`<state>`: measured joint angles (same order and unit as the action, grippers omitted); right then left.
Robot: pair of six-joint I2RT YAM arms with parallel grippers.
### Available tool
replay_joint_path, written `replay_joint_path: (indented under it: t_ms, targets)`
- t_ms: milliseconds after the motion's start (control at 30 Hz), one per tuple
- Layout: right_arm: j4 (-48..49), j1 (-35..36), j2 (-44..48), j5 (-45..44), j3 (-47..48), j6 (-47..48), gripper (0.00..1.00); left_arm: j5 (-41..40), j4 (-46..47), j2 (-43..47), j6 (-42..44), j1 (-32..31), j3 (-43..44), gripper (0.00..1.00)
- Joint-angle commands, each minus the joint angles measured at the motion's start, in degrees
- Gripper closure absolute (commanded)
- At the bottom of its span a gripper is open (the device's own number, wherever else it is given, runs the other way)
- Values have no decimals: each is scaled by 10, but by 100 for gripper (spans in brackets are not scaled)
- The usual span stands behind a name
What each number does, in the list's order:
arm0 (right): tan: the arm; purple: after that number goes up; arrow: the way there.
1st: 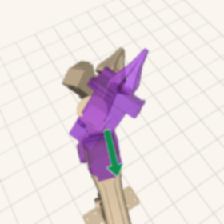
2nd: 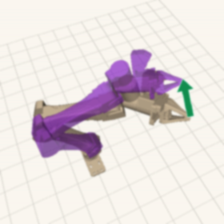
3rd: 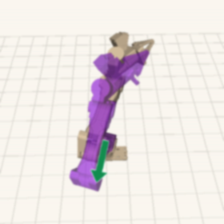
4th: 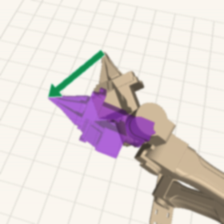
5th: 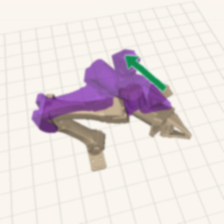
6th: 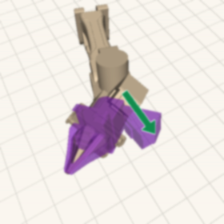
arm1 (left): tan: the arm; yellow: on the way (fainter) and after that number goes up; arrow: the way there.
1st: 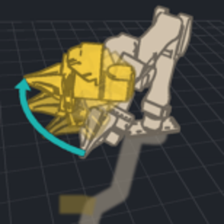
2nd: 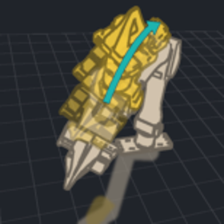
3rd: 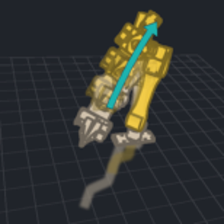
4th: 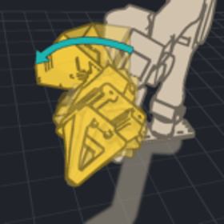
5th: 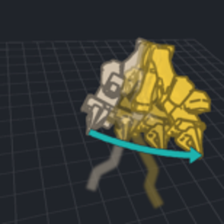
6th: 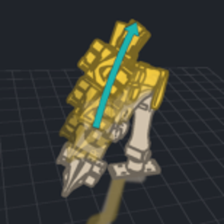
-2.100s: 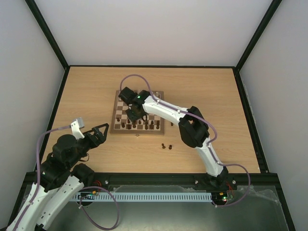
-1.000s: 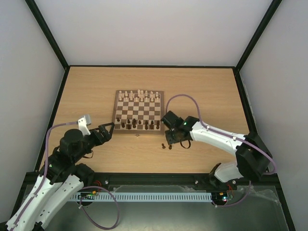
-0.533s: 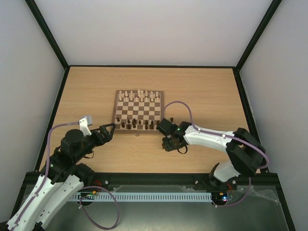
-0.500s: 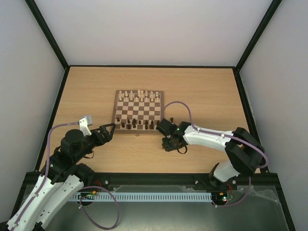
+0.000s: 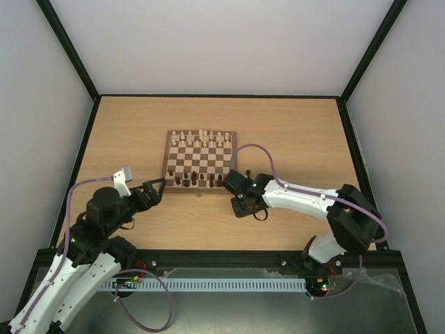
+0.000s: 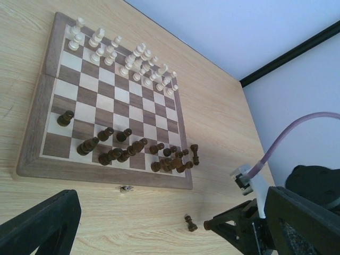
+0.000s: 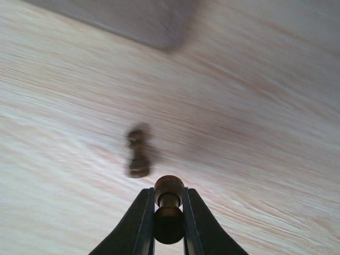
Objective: Set up the chess pieces on the board
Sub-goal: Place the chess piece on the chessboard.
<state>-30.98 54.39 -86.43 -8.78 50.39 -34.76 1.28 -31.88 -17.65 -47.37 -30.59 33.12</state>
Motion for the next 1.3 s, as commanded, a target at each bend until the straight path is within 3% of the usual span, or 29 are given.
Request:
replay_joint_path:
  t_ms: [0,367,733,967,1267]
  targets:
    - [-67,32,13,-14,98,13,91,-18,-24,11,8,-2,44,2]
    - [-104,81,-190,20,415,98,92,-69,-76,57,8,-2,145,2]
    - [-167,92,-417,33,719,153,92,-87,-121,82,2,-2,167,2]
    - [-204,95,-498,11,816,168,91,-89,-129,81,7,-2,175,2]
    - [-204,95,-544,-15,848,177,90,-90,-131,83,11,-2,178,3]
